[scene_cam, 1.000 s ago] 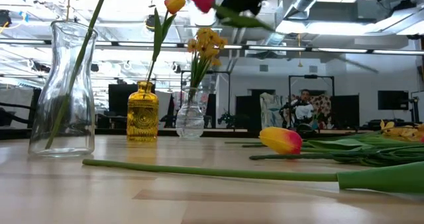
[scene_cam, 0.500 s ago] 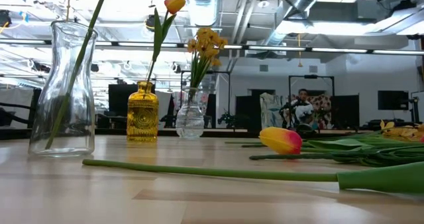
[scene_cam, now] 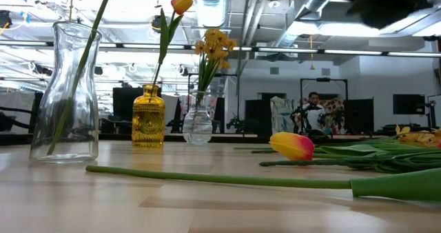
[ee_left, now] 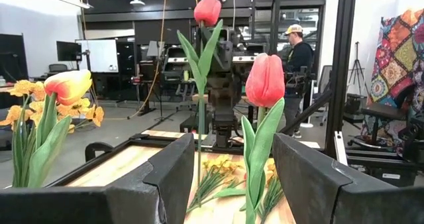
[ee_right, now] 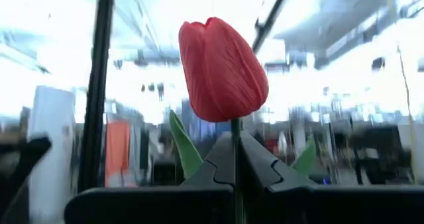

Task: Sort flowers into vase by color
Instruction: Put the top red tulip into the bottom transparent vase

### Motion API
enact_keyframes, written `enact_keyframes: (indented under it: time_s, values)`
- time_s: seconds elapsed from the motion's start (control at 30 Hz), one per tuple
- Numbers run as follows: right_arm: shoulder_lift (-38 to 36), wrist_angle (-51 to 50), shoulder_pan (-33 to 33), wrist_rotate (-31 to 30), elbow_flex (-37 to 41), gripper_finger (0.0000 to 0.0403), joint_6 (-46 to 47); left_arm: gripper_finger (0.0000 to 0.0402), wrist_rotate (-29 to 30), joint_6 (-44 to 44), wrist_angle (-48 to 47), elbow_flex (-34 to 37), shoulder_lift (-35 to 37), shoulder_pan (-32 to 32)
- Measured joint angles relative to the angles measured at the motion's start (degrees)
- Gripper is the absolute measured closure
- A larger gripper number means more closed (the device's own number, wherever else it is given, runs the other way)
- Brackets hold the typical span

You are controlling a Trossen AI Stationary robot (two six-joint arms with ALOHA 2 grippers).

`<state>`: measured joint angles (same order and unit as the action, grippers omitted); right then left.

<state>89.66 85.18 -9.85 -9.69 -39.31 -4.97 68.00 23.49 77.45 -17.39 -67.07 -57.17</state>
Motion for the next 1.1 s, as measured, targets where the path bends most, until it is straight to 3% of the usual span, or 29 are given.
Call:
enact_keyframes:
  time_s: [0.03, 0.13, 0.23, 0.43, 1.1]
  values:
    - [2.23, 4.36, 0.38, 0.68, 0.02, 0.0377, 0.05, 0.021, 0.01, 0.0, -0.01, 0.0, 0.0, -0.01]
    - [5.99, 1.13, 1.52, 2.14, -2.56, 0.0377, 1.66, 0.021, 0.05, -0.02, 0.0, 0.0, 0.0, 0.0]
    - [9.77, 4.83, 2.2, 2.81, -6.85, 0.0377, 3.29, 0.021, 0.02, -0.2, -0.09, 0.0, 0.0, -0.02]
    - [13.81, 4.44, 3.38, 9.12, -15.14, 0.0377, 3.33, 0.021, -0.09, -0.23, -0.09, 0.01, 0.0, -0.02]
    - [17.56, 1.72, 3.78, 20.3, -28.1, 0.0377, 3.65, 0.021, 0.01, -0.2, -0.44, 0.02, 0.0, 0.04]
